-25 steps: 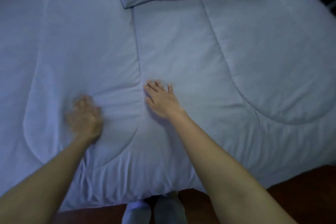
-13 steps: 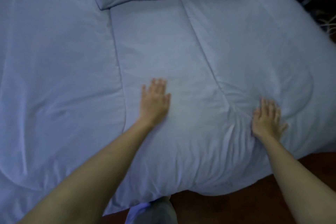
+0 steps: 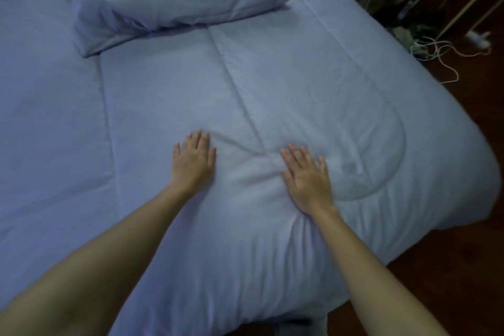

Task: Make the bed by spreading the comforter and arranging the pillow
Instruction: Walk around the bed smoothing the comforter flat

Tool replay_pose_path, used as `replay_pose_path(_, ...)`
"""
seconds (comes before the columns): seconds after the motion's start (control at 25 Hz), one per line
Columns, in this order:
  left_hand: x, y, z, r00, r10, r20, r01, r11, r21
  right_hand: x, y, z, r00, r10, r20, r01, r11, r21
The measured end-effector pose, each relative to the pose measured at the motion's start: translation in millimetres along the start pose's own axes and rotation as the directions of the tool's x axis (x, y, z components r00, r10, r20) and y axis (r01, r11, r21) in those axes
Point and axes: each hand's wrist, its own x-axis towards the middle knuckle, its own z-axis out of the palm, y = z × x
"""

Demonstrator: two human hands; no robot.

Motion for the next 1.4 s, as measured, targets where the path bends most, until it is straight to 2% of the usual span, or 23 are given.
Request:
replay_pose_path(0.08, 0.0, 34.6, 24.0, 0.990, -0.140, -0.028, 0.139, 0.990, -0.015, 8.3, 89.6, -11.2, 0.992, 0.120, -0.042, -0.122, 0.992, -0.037)
replay_pose_path(0.16, 1.6, 81.4, 44.5, 0.962, -0.267, -0.055, 0.266, 0.963, -0.036, 12.6, 177.0, -23.5, 0.984, 0.177, -0.027, -0.178, 0.983, -0.035)
replay_pose_path(0.24, 11.6, 136.2, 57.5, 0.944, -0.310, -0.108, 0.304, 0.950, -0.068, 13.1, 249.0, -34.7, 0.973, 0.229, -0.010, -0.229, 0.972, -0.051)
replay_pose_path(0.32, 27.8, 200.3, 66.7, 0.966, -0.205, -0.155, 0.200, 0.978, -0.052, 18.4, 312.9, -47.2, 0.942, 0.335, 0.017, -0.333, 0.941, -0.051)
replay_pose_path(0.4, 41.6, 273.0, 75.9, 0.989, 0.026, -0.143, -0.030, 0.999, -0.030, 28.3, 367.9, -65.2, 0.874, 0.483, 0.058, -0.483, 0.876, -0.012)
replay_pose_path(0.48, 46.8, 328.2, 84.0, 0.953, 0.300, -0.048, -0.300, 0.954, 0.006, 46.1, 394.1, -86.8, 0.740, 0.666, 0.091, -0.672, 0.732, 0.108)
replay_pose_path(0.52, 50.2, 340.4, 87.5, 0.925, 0.381, 0.005, -0.381, 0.924, 0.026, 60.9, 393.9, -95.0, 0.689, 0.721, 0.073, -0.719, 0.669, 0.188)
replay_pose_path(0.56, 56.0, 340.8, 91.5, 0.914, 0.404, 0.040, -0.406, 0.913, 0.047, 78.0, 382.7, -98.7, 0.690, 0.723, 0.027, -0.704, 0.661, 0.260)
replay_pose_path(0.6, 61.4, 330.8, 94.6, 0.927, 0.373, 0.038, -0.375, 0.925, 0.067, 94.8, 360.3, -99.0, 0.740, 0.671, -0.029, -0.630, 0.708, 0.319)
replay_pose_path(0.68, 69.0, 293.1, 94.1, 0.984, 0.178, -0.010, -0.177, 0.981, 0.086, 126.6, 295.3, -91.7, 0.898, 0.432, -0.081, -0.369, 0.841, 0.397)
replay_pose_path(0.76, 70.8, 239.6, 85.6, 0.991, -0.107, -0.075, 0.112, 0.992, 0.065, 150.7, 222.1, -81.6, 0.996, 0.091, 0.025, -0.093, 0.910, 0.405)
replay_pose_path(0.8, 65.7, 207.6, 80.0, 0.968, -0.234, -0.090, 0.240, 0.969, 0.063, 158.1, 187.3, -77.4, 0.988, -0.093, 0.125, 0.038, 0.920, 0.389)
replay_pose_path(0.88, 39.9, 147.3, 69.4, 0.893, -0.442, -0.090, 0.447, 0.893, 0.055, 164.7, 144.3, -64.2, 0.874, -0.398, 0.280, 0.322, 0.905, 0.279)
replay_pose_path(0.92, 24.6, 124.8, 65.6, 0.852, -0.516, -0.090, 0.521, 0.851, 0.057, 167.9, 141.3, -56.4, 0.829, -0.469, 0.306, 0.424, 0.883, 0.202)
replay_pose_path(0.96, 11.2, 109.5, 63.1, 0.817, -0.571, -0.085, 0.576, 0.814, 0.067, 174.1, 150.3, -49.2, 0.823, -0.486, 0.293, 0.464, 0.874, 0.145)
replay_pose_path(1.04, -0.7, 97.6, 59.8, 0.774, -0.629, -0.064, 0.633, 0.770, 0.084, 188.2, 189.3, -43.1, 0.904, -0.382, 0.192, 0.369, 0.924, 0.101)
replay_pose_path(1.12, 0.7, 107.7, 56.9, 0.742, -0.666, -0.082, 0.670, 0.740, 0.059, 198.5, 245.1, -48.6, 0.979, -0.177, 0.104, 0.168, 0.982, 0.090)
replay_pose_path(1.2, 5.4, 130.3, 56.8, 0.742, -0.655, -0.144, 0.659, 0.752, -0.025, 194.1, 309.5, -58.6, 0.998, 0.056, 0.042, -0.058, 0.996, 0.060)
replay_pose_path(1.24, 4.1, 145.5, 57.4, 0.772, -0.609, -0.180, 0.611, 0.790, -0.055, 184.1, 340.2, -62.5, 0.986, 0.166, 0.024, -0.167, 0.984, 0.054)
replay_pose_path(1.32, -10.5, 185.7, 69.1, 0.895, -0.367, -0.253, 0.369, 0.928, -0.043, 153.1, 388.4, -67.5, 0.942, 0.337, 0.011, -0.337, 0.940, 0.062)
replay_pose_path(1.4, -44.5, 225.3, 90.8, 0.980, -0.007, -0.198, 0.009, 1.000, 0.007, 116.4, 415.7, -75.3, 0.881, 0.471, 0.039, -0.473, 0.879, 0.063)
